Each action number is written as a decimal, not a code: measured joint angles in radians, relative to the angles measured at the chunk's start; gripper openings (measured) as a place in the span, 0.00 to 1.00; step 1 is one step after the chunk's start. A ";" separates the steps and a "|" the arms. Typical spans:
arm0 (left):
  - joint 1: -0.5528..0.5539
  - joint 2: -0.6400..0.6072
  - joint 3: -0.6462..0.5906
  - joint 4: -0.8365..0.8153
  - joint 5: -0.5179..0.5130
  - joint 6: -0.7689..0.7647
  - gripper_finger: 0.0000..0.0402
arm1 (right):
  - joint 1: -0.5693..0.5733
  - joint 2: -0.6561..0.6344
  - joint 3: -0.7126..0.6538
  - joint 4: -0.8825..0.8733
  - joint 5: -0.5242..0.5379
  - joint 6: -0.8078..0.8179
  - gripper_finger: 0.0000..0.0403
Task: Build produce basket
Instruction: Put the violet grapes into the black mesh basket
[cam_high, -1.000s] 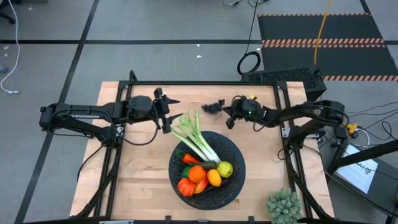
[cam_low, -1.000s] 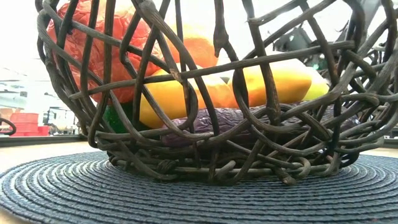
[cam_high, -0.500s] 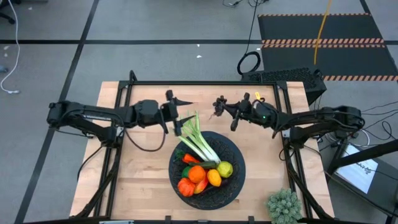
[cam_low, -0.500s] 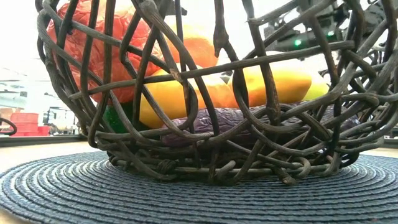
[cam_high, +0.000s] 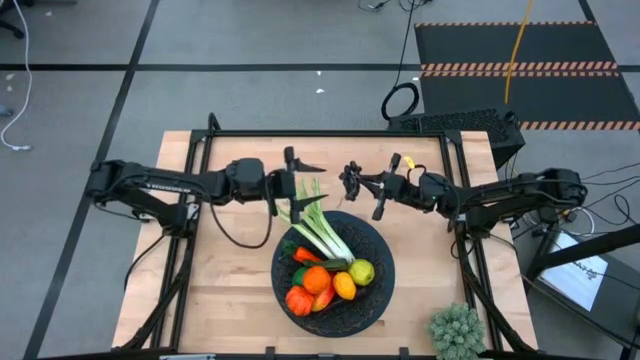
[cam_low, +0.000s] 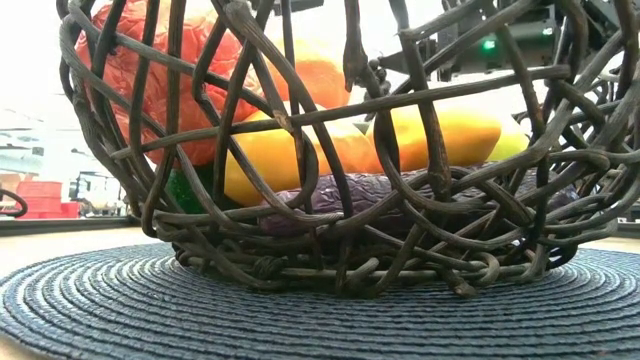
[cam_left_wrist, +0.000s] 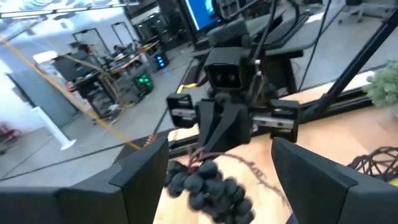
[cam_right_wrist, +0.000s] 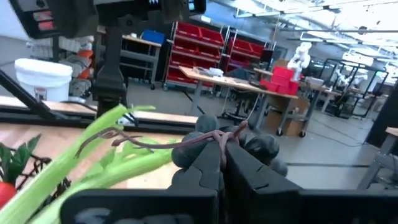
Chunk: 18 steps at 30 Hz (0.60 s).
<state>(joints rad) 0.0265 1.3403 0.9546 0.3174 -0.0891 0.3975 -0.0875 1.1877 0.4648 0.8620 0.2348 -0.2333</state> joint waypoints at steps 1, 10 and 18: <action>0.000 0.014 0.015 -0.008 0.003 -0.005 0.71 | 0.004 0.000 0.002 0.004 0.000 0.000 0.00; -0.014 0.145 0.110 -0.050 -0.028 0.025 0.59 | 0.099 0.000 0.080 -0.046 -0.001 -0.070 0.00; -0.056 0.147 0.118 -0.001 -0.052 0.062 0.50 | 0.136 0.042 0.176 -0.177 -0.002 -0.109 0.00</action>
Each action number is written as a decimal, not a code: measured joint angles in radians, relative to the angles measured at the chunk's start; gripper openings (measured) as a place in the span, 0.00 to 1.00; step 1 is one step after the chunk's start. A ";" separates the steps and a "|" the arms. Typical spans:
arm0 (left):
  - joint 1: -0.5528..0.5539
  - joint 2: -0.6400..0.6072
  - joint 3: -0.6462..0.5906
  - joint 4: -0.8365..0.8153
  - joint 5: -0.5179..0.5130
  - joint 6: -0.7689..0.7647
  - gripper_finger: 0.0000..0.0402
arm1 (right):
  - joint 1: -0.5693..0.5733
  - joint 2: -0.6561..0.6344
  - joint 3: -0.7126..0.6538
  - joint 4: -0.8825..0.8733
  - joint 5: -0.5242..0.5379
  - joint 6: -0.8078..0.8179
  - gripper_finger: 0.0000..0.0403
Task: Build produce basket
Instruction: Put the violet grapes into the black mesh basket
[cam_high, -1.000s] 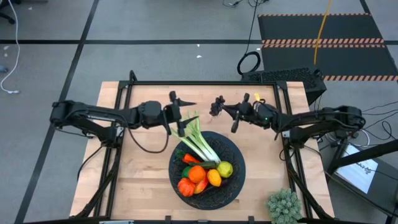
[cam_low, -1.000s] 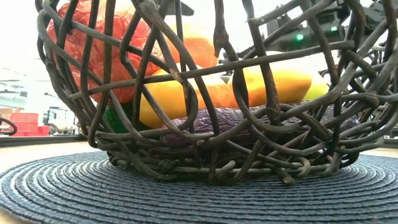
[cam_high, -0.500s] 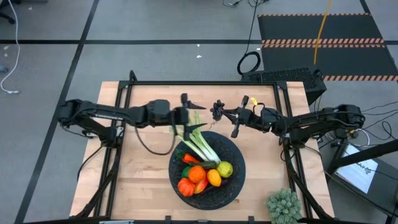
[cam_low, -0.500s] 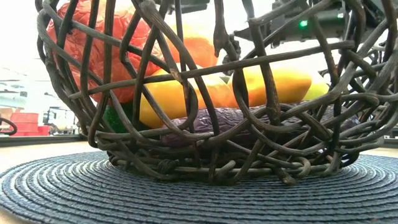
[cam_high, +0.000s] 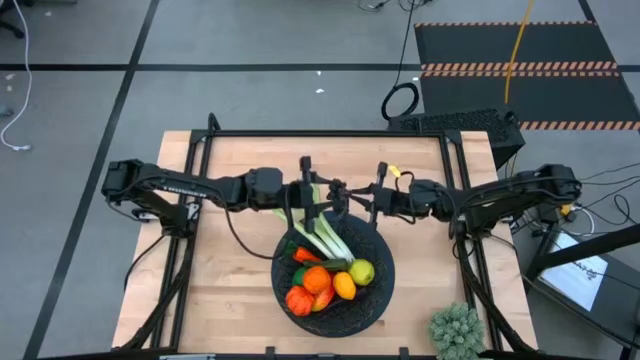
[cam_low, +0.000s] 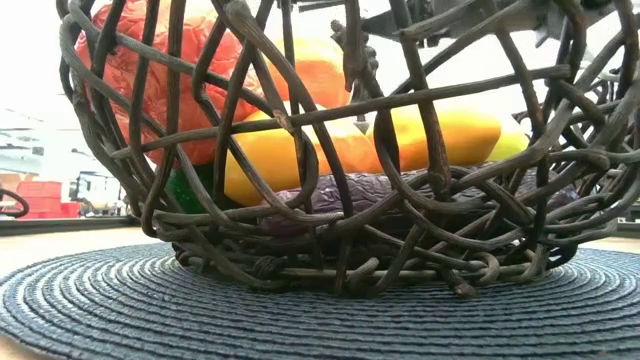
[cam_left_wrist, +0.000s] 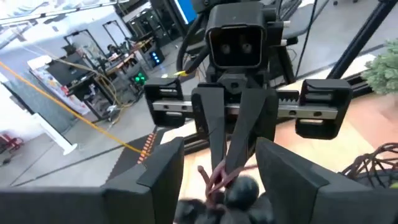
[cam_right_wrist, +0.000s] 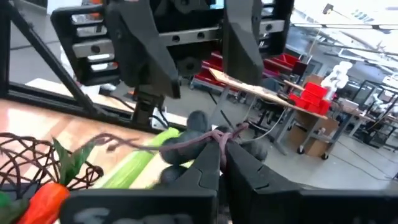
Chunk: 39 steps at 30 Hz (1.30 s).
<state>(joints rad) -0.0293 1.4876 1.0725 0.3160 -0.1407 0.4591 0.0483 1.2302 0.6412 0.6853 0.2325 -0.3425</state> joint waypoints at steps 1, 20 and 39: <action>-0.002 0.000 0.000 -0.006 0.000 0.004 0.50 | 0.002 0.009 0.005 -0.001 -0.001 -0.006 0.01; 0.027 -0.002 0.000 -0.136 0.070 -0.011 0.34 | 0.048 0.079 0.063 -0.010 0.007 -0.090 0.01; 0.029 -0.002 -0.002 -0.160 0.071 0.016 0.05 | 0.051 0.067 0.066 0.002 0.012 -0.088 0.19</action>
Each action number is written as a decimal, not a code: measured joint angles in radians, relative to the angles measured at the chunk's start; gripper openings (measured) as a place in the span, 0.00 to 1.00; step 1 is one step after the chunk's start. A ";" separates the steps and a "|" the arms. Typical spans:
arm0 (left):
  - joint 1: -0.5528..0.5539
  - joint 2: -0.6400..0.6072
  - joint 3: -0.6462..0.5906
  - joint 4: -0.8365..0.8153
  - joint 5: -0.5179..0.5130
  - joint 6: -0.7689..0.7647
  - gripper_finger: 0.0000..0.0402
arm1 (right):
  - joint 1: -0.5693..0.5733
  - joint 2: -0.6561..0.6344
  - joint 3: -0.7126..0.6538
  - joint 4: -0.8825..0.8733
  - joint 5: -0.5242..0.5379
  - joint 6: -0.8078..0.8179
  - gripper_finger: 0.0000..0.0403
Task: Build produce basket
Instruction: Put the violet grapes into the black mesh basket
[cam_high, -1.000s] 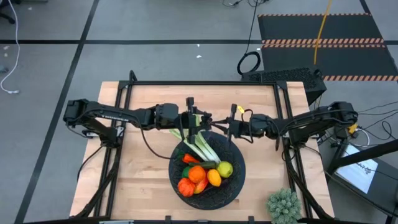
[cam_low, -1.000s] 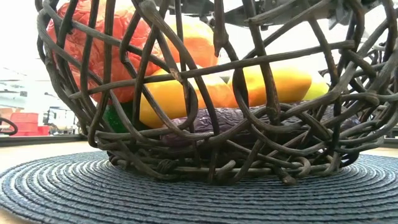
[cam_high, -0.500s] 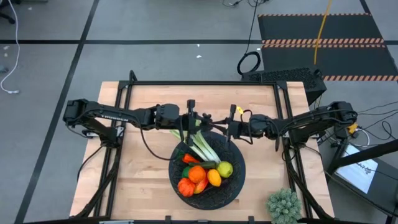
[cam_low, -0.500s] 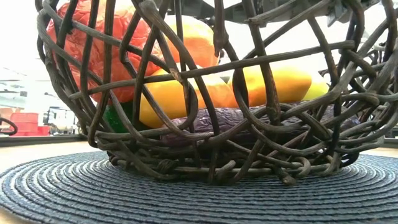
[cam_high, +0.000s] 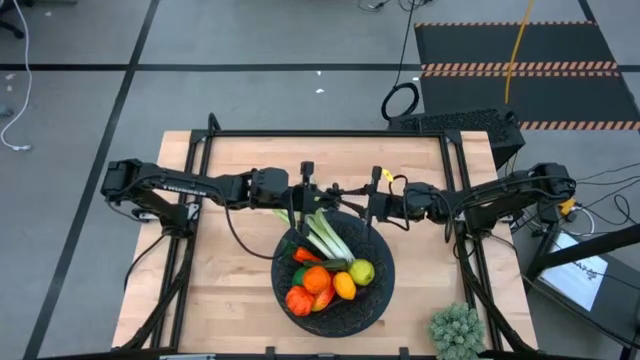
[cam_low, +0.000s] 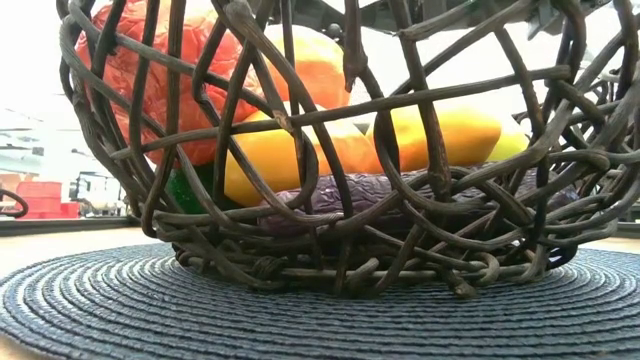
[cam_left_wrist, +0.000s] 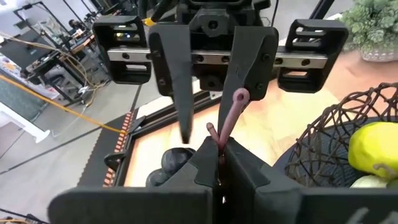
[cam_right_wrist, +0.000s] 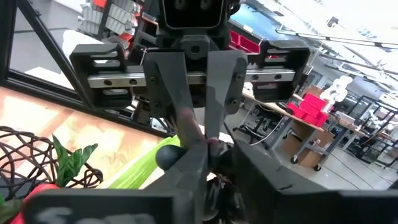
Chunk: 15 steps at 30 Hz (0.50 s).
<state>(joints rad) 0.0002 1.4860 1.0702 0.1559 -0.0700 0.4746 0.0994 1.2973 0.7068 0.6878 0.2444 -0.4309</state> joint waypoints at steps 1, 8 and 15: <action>0.000 0.000 0.000 0.001 0.000 -0.005 0.05 | 0.000 -0.005 0.000 -0.005 -0.001 0.000 0.21; -0.003 -0.072 -0.001 -0.003 -0.035 -0.059 0.02 | 0.033 -0.120 0.001 -0.123 -0.033 0.019 0.33; -0.060 -0.177 0.000 -0.031 -0.026 -0.077 0.02 | 0.074 -0.273 0.001 -0.299 -0.006 0.034 0.36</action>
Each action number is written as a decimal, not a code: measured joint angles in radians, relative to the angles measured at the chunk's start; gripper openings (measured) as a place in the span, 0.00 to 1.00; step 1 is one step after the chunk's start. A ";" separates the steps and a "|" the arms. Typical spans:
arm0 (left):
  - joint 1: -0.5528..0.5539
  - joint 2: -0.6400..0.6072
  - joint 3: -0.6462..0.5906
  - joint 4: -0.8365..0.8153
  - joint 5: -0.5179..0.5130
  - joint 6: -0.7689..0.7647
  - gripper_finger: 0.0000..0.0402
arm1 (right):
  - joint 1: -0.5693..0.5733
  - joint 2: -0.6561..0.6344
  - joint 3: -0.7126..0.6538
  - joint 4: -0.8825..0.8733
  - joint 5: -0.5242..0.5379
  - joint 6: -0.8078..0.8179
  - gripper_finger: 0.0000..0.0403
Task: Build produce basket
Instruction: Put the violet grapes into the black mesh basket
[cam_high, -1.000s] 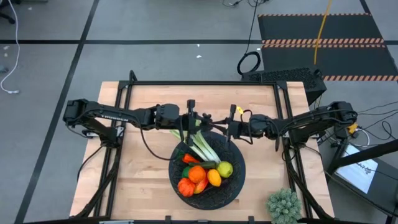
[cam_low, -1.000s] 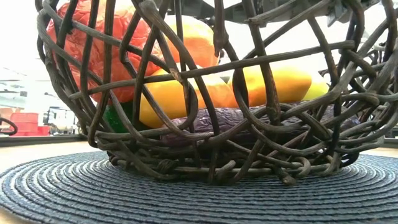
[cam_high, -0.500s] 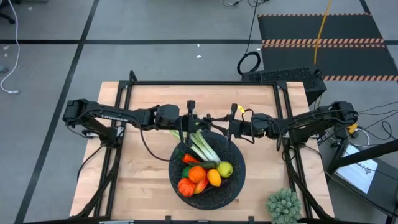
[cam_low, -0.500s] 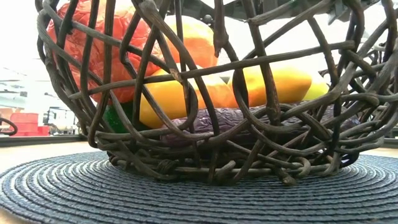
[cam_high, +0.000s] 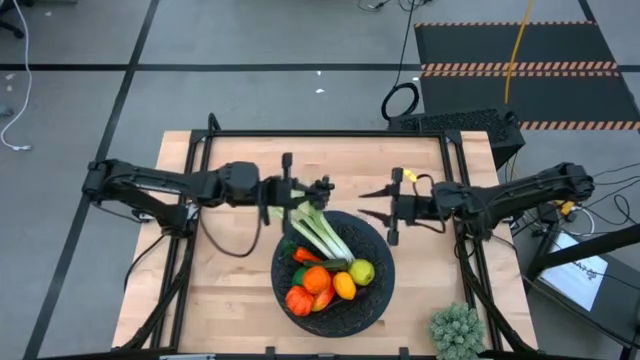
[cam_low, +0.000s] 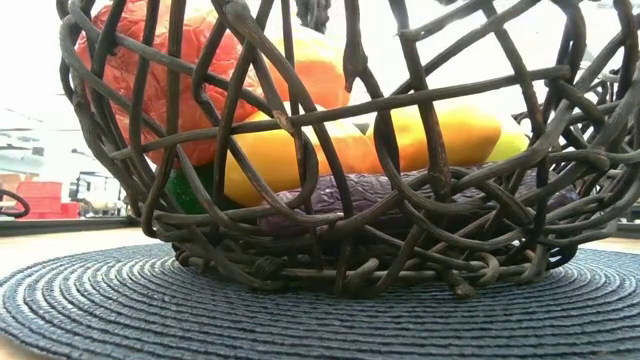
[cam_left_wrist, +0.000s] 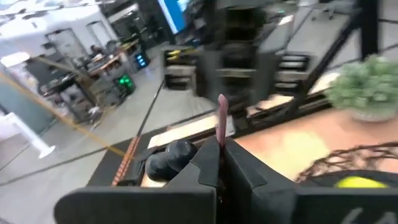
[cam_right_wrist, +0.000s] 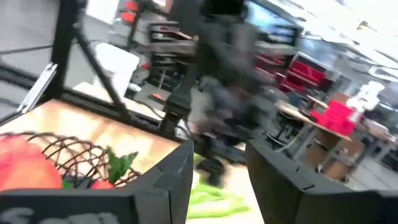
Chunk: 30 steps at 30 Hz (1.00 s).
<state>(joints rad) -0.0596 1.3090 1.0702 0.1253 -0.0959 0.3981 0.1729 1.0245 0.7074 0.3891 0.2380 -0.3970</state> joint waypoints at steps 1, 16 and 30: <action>-0.014 -0.014 0.000 -0.013 0.001 0.005 0.02 | 0.005 -0.019 0.000 -0.014 0.016 0.013 0.35; -0.242 -0.127 0.000 -0.232 -0.160 0.295 0.02 | 0.023 -0.151 -0.001 -0.212 0.047 0.101 0.20; -0.448 -0.128 0.000 -0.235 -0.159 0.697 0.01 | 0.123 -0.082 -0.002 -0.177 0.047 0.256 0.10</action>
<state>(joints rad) -0.5078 1.1812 1.0702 -0.1101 -0.2546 1.0946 0.2960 0.9430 0.7059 0.2119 0.2848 -0.1413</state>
